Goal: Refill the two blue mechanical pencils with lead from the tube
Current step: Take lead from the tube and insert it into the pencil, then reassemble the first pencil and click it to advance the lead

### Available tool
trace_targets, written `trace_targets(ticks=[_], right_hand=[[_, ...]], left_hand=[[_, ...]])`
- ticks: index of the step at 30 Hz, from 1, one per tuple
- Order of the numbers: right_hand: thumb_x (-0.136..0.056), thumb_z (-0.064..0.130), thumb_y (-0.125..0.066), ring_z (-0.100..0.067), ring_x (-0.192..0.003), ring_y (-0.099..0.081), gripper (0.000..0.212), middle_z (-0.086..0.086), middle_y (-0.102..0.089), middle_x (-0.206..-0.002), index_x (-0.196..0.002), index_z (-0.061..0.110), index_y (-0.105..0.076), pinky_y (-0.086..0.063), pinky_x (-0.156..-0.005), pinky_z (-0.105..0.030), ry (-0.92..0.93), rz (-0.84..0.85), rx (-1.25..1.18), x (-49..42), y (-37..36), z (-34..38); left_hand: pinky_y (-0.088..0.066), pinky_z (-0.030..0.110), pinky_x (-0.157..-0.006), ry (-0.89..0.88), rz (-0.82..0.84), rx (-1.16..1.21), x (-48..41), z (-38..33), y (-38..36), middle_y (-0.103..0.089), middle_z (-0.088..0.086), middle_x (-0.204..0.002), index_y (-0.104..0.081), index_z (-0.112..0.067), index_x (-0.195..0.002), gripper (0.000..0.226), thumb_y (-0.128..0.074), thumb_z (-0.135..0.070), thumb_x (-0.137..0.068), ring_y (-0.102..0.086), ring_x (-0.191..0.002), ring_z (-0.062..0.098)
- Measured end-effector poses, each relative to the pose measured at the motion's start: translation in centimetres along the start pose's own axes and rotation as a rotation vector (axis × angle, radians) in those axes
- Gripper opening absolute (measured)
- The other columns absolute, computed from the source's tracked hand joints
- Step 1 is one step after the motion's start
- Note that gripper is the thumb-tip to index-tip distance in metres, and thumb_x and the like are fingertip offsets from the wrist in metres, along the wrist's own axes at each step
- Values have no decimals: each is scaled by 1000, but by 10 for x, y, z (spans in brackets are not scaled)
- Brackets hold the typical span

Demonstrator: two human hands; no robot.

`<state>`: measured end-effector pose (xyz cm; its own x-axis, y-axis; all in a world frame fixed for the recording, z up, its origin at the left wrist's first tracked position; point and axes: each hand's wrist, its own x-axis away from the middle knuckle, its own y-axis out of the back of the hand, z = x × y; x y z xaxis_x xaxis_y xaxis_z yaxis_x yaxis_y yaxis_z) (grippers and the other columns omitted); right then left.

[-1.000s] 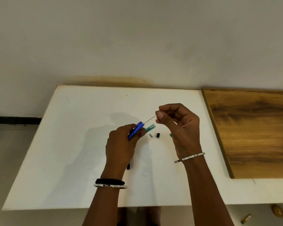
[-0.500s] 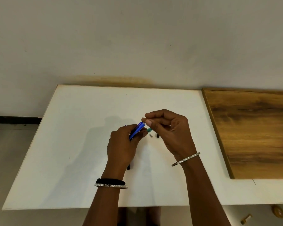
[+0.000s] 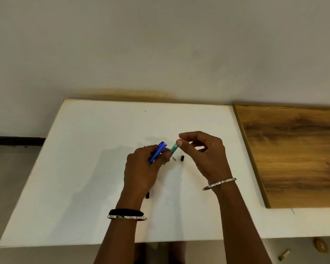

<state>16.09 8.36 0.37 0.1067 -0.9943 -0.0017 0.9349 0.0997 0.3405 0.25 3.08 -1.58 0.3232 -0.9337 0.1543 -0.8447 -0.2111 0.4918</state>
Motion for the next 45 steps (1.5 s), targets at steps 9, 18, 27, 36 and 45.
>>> trace_targets(ticks=[9, 18, 27, 36, 45], right_hand=[[-86, 21, -72, -8, -66, -70, 11, -3, -76, -80, -92, 13, -76, -47, -56, -12, -133, 38, -176, -3, 6, -12], [-80, 22, -78, -18, -71, -67, 18, -3, -72, -70, -94, 15, -68, -51, -75, -28, -153, -20, 374, -3, 21, -34], [-75, 20, -82, -16, -71, -61, 17, -1, -68, -75, -84, 13, -70, -50, -71, -29, -157, -31, 496, -2, 7, -40], [-77, 18, -79, -6, -61, -53, 9, 7, -63, -69, -78, 18, -70, -47, -65, -26, -71, -141, 478, -2, -1, -30], [-86, 31, -70, -20, -99, -53, 15, -1, -64, -95, -97, 24, -77, -40, -71, -27, -37, 56, 700, 4, -30, -22]], left_hand=[[-43, 9, -74, -61, 14, 57, 0, 1, -3, -71, -22, -83, -74, -35, -92, 17, -70, -45, -79, -66, -84, 0], [-50, 23, -65, -56, -73, -3, 0, 1, -5, -65, -24, -81, -64, -42, -106, 51, -51, -73, -68, -53, -57, 9], [-55, 34, -69, -34, -55, 25, 2, -1, -4, -64, -14, -87, -61, -33, -114, 31, -63, -43, -86, -52, -59, 12], [-52, 29, -72, -52, -43, 112, 3, -3, -2, -70, 1, -89, -64, -29, -109, 31, -52, -50, -89, -64, -79, 22], [-48, 19, -69, -91, -90, 102, 2, 1, 4, -72, 2, -89, -65, -34, -106, 36, -47, -56, -84, -64, -82, 21]])
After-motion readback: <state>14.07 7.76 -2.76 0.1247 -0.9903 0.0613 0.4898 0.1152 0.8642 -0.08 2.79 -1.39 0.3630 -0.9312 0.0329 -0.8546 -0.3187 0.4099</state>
